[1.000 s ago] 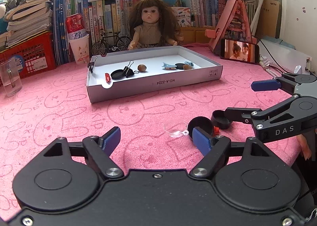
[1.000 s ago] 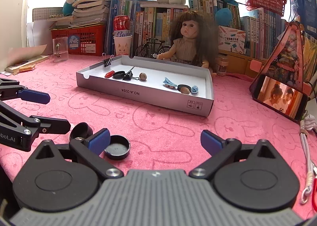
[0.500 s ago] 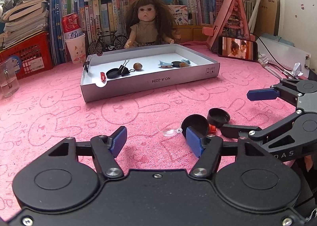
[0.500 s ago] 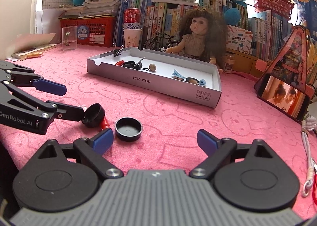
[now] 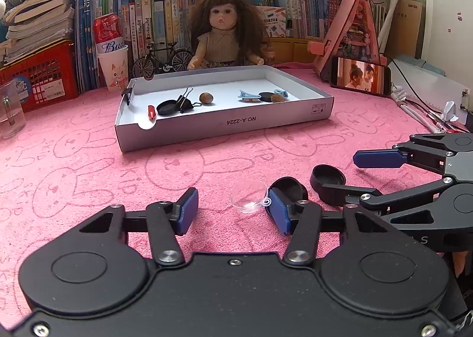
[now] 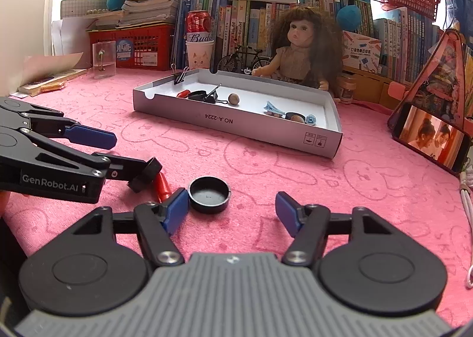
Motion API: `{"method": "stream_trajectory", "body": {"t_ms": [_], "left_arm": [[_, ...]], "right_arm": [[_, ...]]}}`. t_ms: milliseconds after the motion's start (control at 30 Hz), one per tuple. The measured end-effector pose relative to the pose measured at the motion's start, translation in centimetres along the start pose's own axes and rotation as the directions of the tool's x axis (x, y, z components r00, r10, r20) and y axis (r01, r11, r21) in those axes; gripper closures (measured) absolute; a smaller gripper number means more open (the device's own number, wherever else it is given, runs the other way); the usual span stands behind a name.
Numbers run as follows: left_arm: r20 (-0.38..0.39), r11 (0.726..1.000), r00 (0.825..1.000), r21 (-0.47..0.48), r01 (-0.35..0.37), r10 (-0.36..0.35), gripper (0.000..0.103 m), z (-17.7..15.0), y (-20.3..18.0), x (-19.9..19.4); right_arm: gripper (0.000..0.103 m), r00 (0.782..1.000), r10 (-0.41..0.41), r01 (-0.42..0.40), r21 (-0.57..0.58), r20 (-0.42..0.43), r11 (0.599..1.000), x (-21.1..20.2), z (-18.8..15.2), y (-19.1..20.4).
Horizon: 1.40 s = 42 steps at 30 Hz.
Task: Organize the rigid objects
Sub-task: 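Close the left tool on the clear plastic cap while the right tool grasps a black round lid, then carry the clear cap and black lid in both tools over the tray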
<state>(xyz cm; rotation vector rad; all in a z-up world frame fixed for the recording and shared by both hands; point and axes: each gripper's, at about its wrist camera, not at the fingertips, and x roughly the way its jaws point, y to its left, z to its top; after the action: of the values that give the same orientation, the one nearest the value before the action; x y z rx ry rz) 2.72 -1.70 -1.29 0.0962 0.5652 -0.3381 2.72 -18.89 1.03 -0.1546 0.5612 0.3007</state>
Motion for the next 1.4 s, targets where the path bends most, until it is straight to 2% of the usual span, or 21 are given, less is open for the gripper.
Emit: {"method": "stream_trajectory", "body": {"t_ms": [267,367,400,533,600,933,1400], "left_arm": [[0.003,1.0,1.0,-0.013,0.014,-0.014,0.059,0.1,-0.1,0.3],[0.003,0.999,0.999,-0.027,0.041,-0.041,0.07,0.0,0.0,0.2],[0.003,0.998,0.999,-0.034,0.053,-0.053,0.076,0.0,0.0,0.1],[0.004,0.997,0.999,-0.062,0.049,-0.049,0.076,0.2,0.1,0.1],[0.011,0.997,0.999,-0.064,0.04,-0.04,0.076,0.3,0.1,0.0],[0.026,0.998,1.0,-0.068,-0.002,0.004,0.076,1.1,0.5,0.0],[0.062,0.994,0.996,-0.096,-0.059,0.065,0.076,3.8,1.6,0.7]], "right_arm": [[0.04,1.0,0.018,-0.017,0.046,-0.007,0.999,0.6,0.3,0.0],[0.042,1.0,0.023,-0.022,0.056,-0.007,0.998,0.8,0.3,0.1],[0.044,1.0,0.027,-0.026,0.061,-0.008,0.998,0.8,0.3,0.1],[0.054,0.999,0.042,-0.041,0.069,-0.009,0.997,0.7,0.4,0.2],[0.066,0.999,0.048,-0.048,0.063,-0.008,0.997,0.7,0.5,0.5],[0.066,0.999,0.048,-0.048,0.061,-0.009,0.997,0.8,0.7,0.5],[0.066,1.0,-0.006,0.004,0.084,0.018,0.996,1.3,2.7,-0.8]]}}
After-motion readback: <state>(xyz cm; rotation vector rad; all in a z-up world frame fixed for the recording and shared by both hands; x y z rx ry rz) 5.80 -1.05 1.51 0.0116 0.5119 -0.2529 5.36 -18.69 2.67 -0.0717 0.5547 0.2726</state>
